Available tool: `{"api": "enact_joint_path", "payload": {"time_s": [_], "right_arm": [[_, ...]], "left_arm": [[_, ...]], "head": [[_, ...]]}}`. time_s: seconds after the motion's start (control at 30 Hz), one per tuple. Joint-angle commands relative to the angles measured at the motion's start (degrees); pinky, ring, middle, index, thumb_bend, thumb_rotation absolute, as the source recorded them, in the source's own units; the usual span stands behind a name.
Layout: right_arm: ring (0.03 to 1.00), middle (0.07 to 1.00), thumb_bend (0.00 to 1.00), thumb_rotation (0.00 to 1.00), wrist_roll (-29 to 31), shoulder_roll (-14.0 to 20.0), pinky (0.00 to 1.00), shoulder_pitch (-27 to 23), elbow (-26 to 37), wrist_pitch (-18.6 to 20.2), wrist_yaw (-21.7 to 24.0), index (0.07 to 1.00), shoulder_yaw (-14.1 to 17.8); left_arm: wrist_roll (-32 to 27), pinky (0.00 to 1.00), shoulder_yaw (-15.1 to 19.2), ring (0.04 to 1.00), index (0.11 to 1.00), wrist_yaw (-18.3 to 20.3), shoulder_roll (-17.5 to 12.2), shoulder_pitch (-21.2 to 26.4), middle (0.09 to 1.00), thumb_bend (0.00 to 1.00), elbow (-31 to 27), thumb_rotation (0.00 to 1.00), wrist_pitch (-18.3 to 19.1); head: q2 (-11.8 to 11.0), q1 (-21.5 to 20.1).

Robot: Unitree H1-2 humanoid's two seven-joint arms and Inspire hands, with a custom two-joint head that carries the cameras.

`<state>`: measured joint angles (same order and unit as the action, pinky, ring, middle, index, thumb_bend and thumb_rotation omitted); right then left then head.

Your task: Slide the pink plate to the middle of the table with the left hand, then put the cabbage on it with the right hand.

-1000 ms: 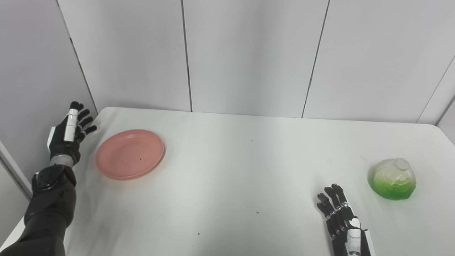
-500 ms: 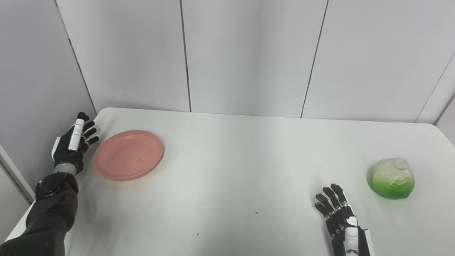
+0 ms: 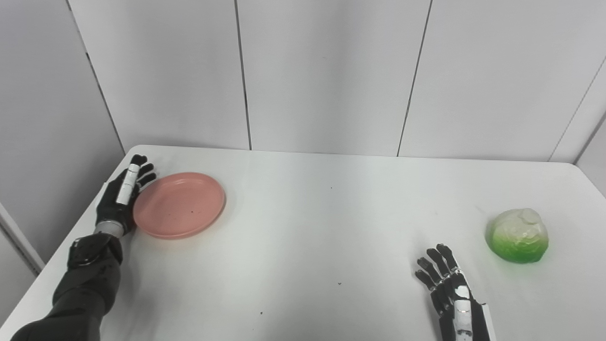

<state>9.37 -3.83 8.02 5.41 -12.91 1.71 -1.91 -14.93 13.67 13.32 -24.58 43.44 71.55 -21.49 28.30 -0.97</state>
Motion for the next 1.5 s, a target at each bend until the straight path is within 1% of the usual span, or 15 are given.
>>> {"api": "enact_joint_path", "payload": {"time_s": [0.0, 0.1, 0.23, 0.37, 0.43, 0.53, 0.63, 0.7, 0.77, 0.87, 0.97, 1.07, 1.27, 1.47], "right_arm": [[0.857, 0.895, 0.82, 0.94, 0.0, -0.9, 0.85, 5.1, 0.4, 1.8, 0.0, 0.898, -0.7], [0.858, 0.895, 0.82, 0.94, -0.1, -1.1, 0.85, 5.3, 0.8, 2.0, -0.1, 0.902, -0.9], [0.852, 0.889, 0.82, 0.92, 0.0, -1.2, 0.84, 5.3, 0.9, 2.0, -0.3, 0.897, -1.0], [0.841, 0.884, 0.82, 0.93, -0.5, -1.2, 0.83, 5.3, 0.7, 1.7, -0.5, 0.893, -1.2], [0.842, 0.885, 0.82, 0.93, -0.6, -1.3, 0.83, 5.4, 0.8, 1.9, -0.6, 0.895, -1.2], [0.845, 0.887, 0.82, 0.93, -0.6, -1.3, 0.83, 5.3, 0.7, 1.8, -0.7, 0.897, -1.3], [0.852, 0.891, 0.81, 0.93, -0.9, -1.3, 0.83, 5.3, 0.7, 1.7, -0.8, 0.901, -1.4], [0.849, 0.891, 0.81, 0.93, -1.2, -1.3, 0.82, 5.3, 0.6, 1.5, -0.9, 0.904, -1.6], [0.850, 0.892, 0.81, 0.94, -1.4, -1.3, 0.82, 5.4, 0.7, 1.5, -0.9, 0.905, -1.8], [0.850, 0.893, 0.81, 0.93, -1.3, -1.5, 0.83, 5.6, 1.1, 1.8, -1.0, 0.908, -1.9], [0.854, 0.895, 0.81, 0.93, -1.0, -1.5, 0.83, 5.7, 1.0, 1.6, -0.9, 0.908, -2.1], [0.855, 0.894, 0.80, 0.92, -1.0, -1.6, 0.83, 5.8, 1.1, 1.6, -1.0, 0.905, -2.3], [0.857, 0.898, 0.80, 0.93, -1.3, -1.7, 0.82, 5.9, 1.1, 1.4, -1.2, 0.905, -2.6], [0.863, 0.900, 0.81, 0.93, -1.5, -1.7, 0.82, 6.0, 1.1, 1.4, -1.3, 0.907, -3.0]], "left_arm": [[-0.1, 0.74, -0.3, 0.855, 0.843, 2.2, -0.3, 1.4, 0.866, 0.95, -1.7, 0.78, -0.3], [0.1, 0.77, -0.7, 0.863, 0.857, 2.9, 0.6, 0.6, 0.877, 0.94, -3.7, 0.80, 0.0], [-1.6, 0.79, 0.1, 0.876, 0.877, 4.6, 2.2, -0.4, 0.880, 0.96, -6.4, 0.80, 1.6], [-2.8, 0.77, 0.4, 0.869, 0.878, 4.7, 3.7, -1.2, 0.887, 0.96, -9.0, 0.83, 2.8], [-3.0, 0.74, 0.4, 0.858, 0.875, 4.4, 4.7, -1.8, 0.874, 0.98, -10.9, 0.83, 3.6], [-3.3, 0.74, 0.3, 0.860, 0.880, 5.0, 5.9, -2.4, 0.875, 0.99, -12.6, 0.83, 4.6], [-3.9, 0.75, 0.4, 0.870, 0.893, 5.6, 7.1, -2.6, 0.885, 0.98, -13.7, 0.84, 6.0], [-4.3, 0.73, 0.5, 0.853, 0.877, 5.6, 8.2, -3.0, 0.869, 0.97, -14.7, 0.83, 7.0], [-4.8, 0.75, 0.4, 0.864, 0.881, 5.9, 9.1, -3.4, 0.877, 0.99, -16.0, 0.83, 8.2], [-4.3, 0.76, -0.3, 0.868, 0.884, 5.4, 10.4, -4.1, 0.879, 1.00, -18.5, 0.82, 10.0], [-3.1, 0.78, -1.7, 0.885, 0.901, 5.5, 11.2, -4.4, 0.892, 0.99, -19.9, 0.83, 10.1], [-1.7, 0.76, -3.5, 0.868, 0.890, 4.6, 12.3, -4.4, 0.884, 1.00, -20.8, 0.83, 10.5], [-1.6, 0.77, -4.9, 0.876, 0.906, 5.1, 14.4, -4.6, 0.904, 0.99, -22.3, 0.84, 11.6], [-0.2, 0.76, -6.7, 0.863, 0.892, 3.9, 16.9, -5.1, 0.888, 0.99, -24.0, 0.85, 13.0]], "head": [[0.1, -0.1], [0.3, -0.3], [0.5, -0.6], [0.5, -0.7], [0.5, -0.7], [0.5, -0.8], [0.6, -1.1], [0.8, -1.2], [0.9, -1.3], [1.0, -1.5], [1.1, -1.6], [1.2, -1.8], [1.4, -2.1], [1.5, -2.5]]}}
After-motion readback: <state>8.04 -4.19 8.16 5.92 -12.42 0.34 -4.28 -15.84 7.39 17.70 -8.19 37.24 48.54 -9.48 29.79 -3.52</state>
